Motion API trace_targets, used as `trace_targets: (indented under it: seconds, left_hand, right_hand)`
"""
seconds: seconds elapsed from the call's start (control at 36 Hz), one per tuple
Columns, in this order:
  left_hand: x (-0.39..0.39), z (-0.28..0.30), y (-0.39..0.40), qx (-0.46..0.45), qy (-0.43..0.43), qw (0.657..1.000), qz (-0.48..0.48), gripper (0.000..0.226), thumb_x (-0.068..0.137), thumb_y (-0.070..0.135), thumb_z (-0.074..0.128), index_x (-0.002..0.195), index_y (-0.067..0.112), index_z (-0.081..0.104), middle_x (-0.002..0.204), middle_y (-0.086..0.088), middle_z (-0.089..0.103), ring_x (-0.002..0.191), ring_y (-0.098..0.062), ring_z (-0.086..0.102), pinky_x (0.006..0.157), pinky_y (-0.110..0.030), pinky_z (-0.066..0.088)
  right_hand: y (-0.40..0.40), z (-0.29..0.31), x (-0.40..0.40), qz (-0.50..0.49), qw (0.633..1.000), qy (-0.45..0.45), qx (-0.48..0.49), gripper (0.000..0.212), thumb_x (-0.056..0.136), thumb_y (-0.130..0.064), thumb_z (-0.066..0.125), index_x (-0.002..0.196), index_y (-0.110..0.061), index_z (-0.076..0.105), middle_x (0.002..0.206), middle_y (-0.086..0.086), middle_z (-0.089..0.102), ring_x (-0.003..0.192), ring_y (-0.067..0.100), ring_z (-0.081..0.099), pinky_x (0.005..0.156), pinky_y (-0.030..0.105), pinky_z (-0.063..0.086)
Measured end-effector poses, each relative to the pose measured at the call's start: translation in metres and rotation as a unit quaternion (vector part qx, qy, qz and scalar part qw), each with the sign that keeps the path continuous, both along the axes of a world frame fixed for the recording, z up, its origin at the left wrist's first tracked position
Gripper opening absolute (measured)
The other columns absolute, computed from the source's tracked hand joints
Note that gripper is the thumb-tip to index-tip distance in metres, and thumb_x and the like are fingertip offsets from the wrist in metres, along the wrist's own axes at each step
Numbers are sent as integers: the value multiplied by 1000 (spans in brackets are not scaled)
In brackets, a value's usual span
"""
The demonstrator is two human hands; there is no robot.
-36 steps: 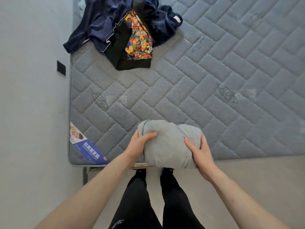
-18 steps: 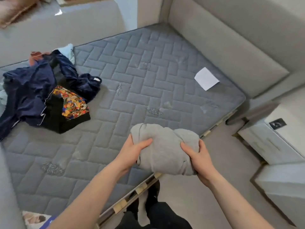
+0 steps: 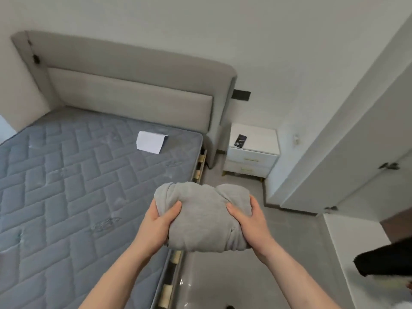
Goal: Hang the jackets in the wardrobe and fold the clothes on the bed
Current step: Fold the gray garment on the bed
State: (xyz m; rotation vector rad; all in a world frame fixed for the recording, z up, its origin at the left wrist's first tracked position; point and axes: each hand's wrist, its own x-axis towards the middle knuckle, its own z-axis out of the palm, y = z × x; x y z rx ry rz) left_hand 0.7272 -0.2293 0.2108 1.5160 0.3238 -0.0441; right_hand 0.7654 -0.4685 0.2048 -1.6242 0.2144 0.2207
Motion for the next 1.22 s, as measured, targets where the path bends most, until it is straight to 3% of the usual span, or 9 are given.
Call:
trace_targets:
  seconds: [0.19, 0.31, 0.5, 0.67, 0.78, 0.86, 1.0, 1.11, 1.22]
  left_hand:
    - [96, 31, -125, 1, -28, 996, -84, 62, 83, 47, 77, 139, 31, 55, 125, 12, 70, 115, -4, 66, 100, -34, 51]
    - [138, 40, -185, 1, -40, 994, -103, 48, 93, 27, 72, 139, 26, 56, 126, 9, 70, 117, -6, 65, 106, -37, 49]
    - [204, 62, -259, 2, -41, 988, -147, 57, 74, 40, 70, 130, 37, 61, 116, 18, 72, 108, -1, 67, 92, -30, 51]
    - [272, 80, -310, 30, -51, 977, -204, 54, 71, 51, 68, 124, 44, 59, 111, 25, 71, 102, 4, 66, 84, -27, 50]
    - [324, 94, -346, 35, -70, 964, -253, 54, 74, 51, 67, 126, 44, 56, 113, 24, 69, 99, 8, 66, 80, -23, 50]
    - [362, 105, -370, 47, -94, 951, -290, 60, 76, 51, 66, 133, 41, 53, 121, 21, 66, 110, 0, 63, 90, -27, 50]
    - [424, 118, -403, 34, -120, 929, -348, 43, 93, 34, 68, 133, 42, 54, 114, 25, 69, 102, 10, 64, 89, -22, 48]
    - [462, 121, -440, 8, -122, 898, -423, 41, 91, 39, 70, 128, 46, 56, 114, 27, 70, 103, 7, 66, 86, -24, 50]
    - [480, 126, -494, 4, -120, 863, -491, 40, 91, 43, 70, 129, 43, 56, 116, 24, 70, 102, 7, 66, 86, -25, 51]
  right_hand:
    - [-124, 28, 53, -110, 993, -34, -3, 54, 82, -33, 84, 130, -29, 59, 114, -17, 73, 104, 0, 69, 94, 28, 53]
    - [-183, 42, 81, -134, 990, -49, -4, 47, 84, -32, 83, 125, -34, 59, 112, -19, 74, 101, -3, 69, 87, 21, 53]
    - [-254, 62, 127, -179, 981, -73, -5, 45, 87, -27, 80, 127, -26, 59, 117, -10, 73, 105, 3, 70, 97, 30, 53]
    - [-300, 77, 168, -233, 968, -92, 2, 39, 87, -28, 80, 119, -32, 59, 112, -14, 73, 99, -3, 70, 85, 20, 53]
    - [-330, 89, 201, -283, 953, -104, -2, 44, 86, -27, 81, 124, -25, 59, 114, -9, 73, 100, 1, 70, 92, 26, 55]
    - [-347, 97, 228, -318, 941, -120, -5, 45, 86, -26, 80, 125, -23, 59, 115, -8, 72, 101, 2, 70, 93, 27, 55]
    - [-369, 109, 264, -371, 918, -137, -13, 37, 87, -26, 80, 117, -32, 59, 109, -14, 74, 97, -3, 70, 83, 18, 54]
    - [-389, 113, 272, -430, 890, -146, -45, 37, 86, -31, 80, 111, -42, 55, 98, -35, 69, 91, -13, 66, 69, 7, 52]
    - [-417, 122, 261, -500, 851, -145, -75, 38, 84, -35, 81, 110, -44, 55, 100, -31, 70, 92, -12, 65, 79, 17, 51]
